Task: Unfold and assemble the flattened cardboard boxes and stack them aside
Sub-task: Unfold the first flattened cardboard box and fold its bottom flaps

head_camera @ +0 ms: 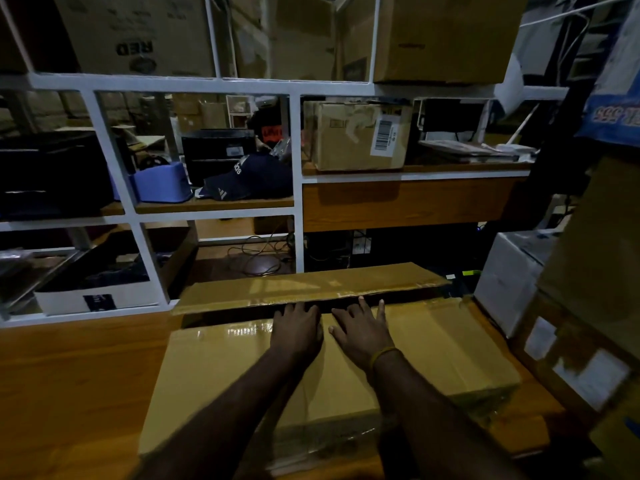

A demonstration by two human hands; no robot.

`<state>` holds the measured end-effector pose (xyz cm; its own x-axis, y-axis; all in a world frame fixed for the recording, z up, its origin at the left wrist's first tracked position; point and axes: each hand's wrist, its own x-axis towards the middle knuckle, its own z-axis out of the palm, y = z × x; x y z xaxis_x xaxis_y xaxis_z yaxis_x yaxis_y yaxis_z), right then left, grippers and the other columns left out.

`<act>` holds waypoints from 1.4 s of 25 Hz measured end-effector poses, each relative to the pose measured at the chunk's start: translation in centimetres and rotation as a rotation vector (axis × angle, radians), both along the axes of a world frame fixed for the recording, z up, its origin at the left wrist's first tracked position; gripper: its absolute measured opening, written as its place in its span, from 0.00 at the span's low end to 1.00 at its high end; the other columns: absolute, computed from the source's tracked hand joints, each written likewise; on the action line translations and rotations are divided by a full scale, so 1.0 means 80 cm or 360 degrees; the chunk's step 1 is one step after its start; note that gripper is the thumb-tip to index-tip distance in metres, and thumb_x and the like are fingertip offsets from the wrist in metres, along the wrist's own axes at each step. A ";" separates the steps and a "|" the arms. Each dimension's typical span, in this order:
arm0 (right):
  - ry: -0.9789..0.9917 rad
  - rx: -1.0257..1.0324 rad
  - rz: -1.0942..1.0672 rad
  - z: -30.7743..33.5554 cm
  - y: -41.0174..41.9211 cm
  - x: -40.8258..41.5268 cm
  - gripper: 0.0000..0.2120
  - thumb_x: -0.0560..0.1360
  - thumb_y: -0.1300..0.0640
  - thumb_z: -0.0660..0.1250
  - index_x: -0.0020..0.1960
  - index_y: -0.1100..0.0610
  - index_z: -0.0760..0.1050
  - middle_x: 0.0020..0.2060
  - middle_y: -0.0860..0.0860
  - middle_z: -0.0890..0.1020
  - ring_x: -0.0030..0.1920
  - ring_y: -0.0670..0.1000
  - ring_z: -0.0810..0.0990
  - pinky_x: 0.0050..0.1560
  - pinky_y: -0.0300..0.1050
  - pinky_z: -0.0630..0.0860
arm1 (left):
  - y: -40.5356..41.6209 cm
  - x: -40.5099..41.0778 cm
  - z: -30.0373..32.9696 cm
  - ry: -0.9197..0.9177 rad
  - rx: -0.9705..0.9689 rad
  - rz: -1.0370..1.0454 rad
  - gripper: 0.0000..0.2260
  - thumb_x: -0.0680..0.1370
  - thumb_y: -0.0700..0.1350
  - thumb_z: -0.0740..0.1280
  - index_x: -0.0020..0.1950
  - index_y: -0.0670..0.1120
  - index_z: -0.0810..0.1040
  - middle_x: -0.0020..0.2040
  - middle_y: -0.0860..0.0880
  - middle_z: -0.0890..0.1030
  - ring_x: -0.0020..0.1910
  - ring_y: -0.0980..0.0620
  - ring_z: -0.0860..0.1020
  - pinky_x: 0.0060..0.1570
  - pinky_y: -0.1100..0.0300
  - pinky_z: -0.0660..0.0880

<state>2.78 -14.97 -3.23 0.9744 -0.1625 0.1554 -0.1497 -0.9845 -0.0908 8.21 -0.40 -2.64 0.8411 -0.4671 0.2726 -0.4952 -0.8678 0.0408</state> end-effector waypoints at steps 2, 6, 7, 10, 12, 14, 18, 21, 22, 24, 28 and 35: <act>-0.0070 0.0029 0.0015 0.006 -0.003 0.000 0.23 0.82 0.40 0.52 0.75 0.44 0.62 0.71 0.53 0.68 0.75 0.57 0.60 0.75 0.67 0.42 | 0.000 -0.001 0.008 -0.0070 -0.0036 0.0017 0.15 0.79 0.53 0.57 0.62 0.50 0.75 0.59 0.46 0.77 0.59 0.43 0.74 0.56 0.48 0.70; -0.0265 0.0018 0.0064 0.030 -0.007 -0.017 0.23 0.80 0.40 0.56 0.73 0.46 0.64 0.67 0.55 0.70 0.68 0.58 0.67 0.74 0.61 0.55 | 0.000 -0.023 0.035 -0.0229 -0.0132 0.0034 0.14 0.78 0.52 0.59 0.59 0.50 0.76 0.56 0.45 0.77 0.56 0.43 0.73 0.55 0.48 0.69; -0.0332 0.0000 0.0079 0.039 -0.007 -0.023 0.24 0.80 0.40 0.57 0.73 0.47 0.64 0.66 0.55 0.70 0.67 0.58 0.67 0.73 0.60 0.57 | 0.001 -0.032 0.043 -0.0282 -0.0160 0.0034 0.13 0.78 0.52 0.60 0.59 0.50 0.76 0.56 0.45 0.77 0.56 0.43 0.73 0.54 0.48 0.69; -0.0513 -0.0074 0.0117 0.064 -0.006 -0.055 0.25 0.79 0.41 0.61 0.73 0.49 0.66 0.64 0.56 0.71 0.64 0.59 0.69 0.69 0.57 0.63 | 0.006 -0.067 0.062 -0.0448 -0.0286 0.0056 0.15 0.77 0.53 0.64 0.62 0.50 0.76 0.56 0.44 0.76 0.55 0.43 0.73 0.53 0.49 0.68; -0.0719 -0.0120 0.0133 0.076 -0.002 -0.080 0.24 0.78 0.43 0.65 0.71 0.50 0.68 0.62 0.57 0.71 0.61 0.59 0.70 0.66 0.57 0.67 | 0.008 -0.094 0.075 -0.0526 -0.0394 0.0105 0.16 0.76 0.53 0.66 0.62 0.51 0.75 0.57 0.44 0.75 0.57 0.43 0.72 0.56 0.48 0.68; -0.0948 -0.0150 0.0156 0.083 -0.001 -0.115 0.22 0.77 0.45 0.68 0.67 0.50 0.69 0.58 0.56 0.72 0.57 0.58 0.71 0.62 0.56 0.70 | 0.007 -0.137 0.089 -0.0574 -0.0510 0.0144 0.17 0.74 0.52 0.68 0.62 0.51 0.74 0.57 0.44 0.74 0.58 0.43 0.71 0.58 0.48 0.67; -0.1233 -0.0256 0.0198 0.094 -0.003 -0.176 0.20 0.73 0.44 0.72 0.60 0.51 0.72 0.51 0.57 0.75 0.50 0.58 0.74 0.50 0.53 0.74 | 0.015 -0.209 0.123 -0.0464 -0.0546 0.0164 0.17 0.75 0.53 0.69 0.62 0.52 0.75 0.59 0.46 0.76 0.61 0.44 0.71 0.58 0.48 0.67; -0.1351 -0.0256 0.0296 0.096 -0.006 -0.208 0.13 0.75 0.44 0.68 0.50 0.54 0.79 0.44 0.54 0.78 0.43 0.55 0.76 0.43 0.48 0.72 | 0.029 -0.254 0.144 -0.0293 -0.0420 0.0144 0.13 0.76 0.54 0.68 0.59 0.53 0.76 0.55 0.50 0.80 0.53 0.48 0.76 0.54 0.51 0.69; -0.1369 -0.0203 0.0333 0.097 -0.004 -0.218 0.14 0.77 0.44 0.65 0.45 0.53 0.80 0.41 0.52 0.78 0.40 0.53 0.76 0.38 0.45 0.70 | 0.032 -0.267 0.147 -0.0181 -0.0352 0.0138 0.12 0.77 0.54 0.67 0.59 0.53 0.77 0.51 0.52 0.80 0.48 0.51 0.76 0.50 0.53 0.70; -0.1338 -0.0103 0.0341 0.101 0.002 -0.239 0.20 0.78 0.43 0.61 0.35 0.53 0.79 0.32 0.50 0.78 0.30 0.50 0.75 0.32 0.39 0.62 | 0.038 -0.293 0.146 0.0050 -0.0211 0.0146 0.12 0.78 0.55 0.66 0.60 0.54 0.77 0.47 0.54 0.79 0.43 0.55 0.75 0.40 0.59 0.71; -0.0995 0.0076 0.0222 0.100 0.019 -0.293 0.23 0.77 0.41 0.58 0.32 0.53 0.79 0.27 0.48 0.77 0.27 0.51 0.74 0.31 0.38 0.57 | 0.050 -0.311 0.138 0.0708 -0.0157 0.0011 0.15 0.79 0.52 0.66 0.65 0.56 0.75 0.56 0.53 0.79 0.47 0.56 0.76 0.41 0.59 0.73; 0.0063 0.0237 0.0182 0.072 0.027 -0.335 0.20 0.75 0.40 0.64 0.61 0.48 0.81 0.55 0.51 0.83 0.55 0.56 0.80 0.52 0.48 0.74 | 0.062 -0.313 0.095 0.1549 -0.0117 -0.0132 0.28 0.75 0.54 0.72 0.74 0.55 0.69 0.74 0.51 0.67 0.64 0.50 0.72 0.62 0.55 0.69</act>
<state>-24.02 -12.84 2.53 0.9927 -0.0686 0.0994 -0.0438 -0.9715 -0.2330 -16.84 4.55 4.94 0.6793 -0.5446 -0.4919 -0.2760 -0.8106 0.5164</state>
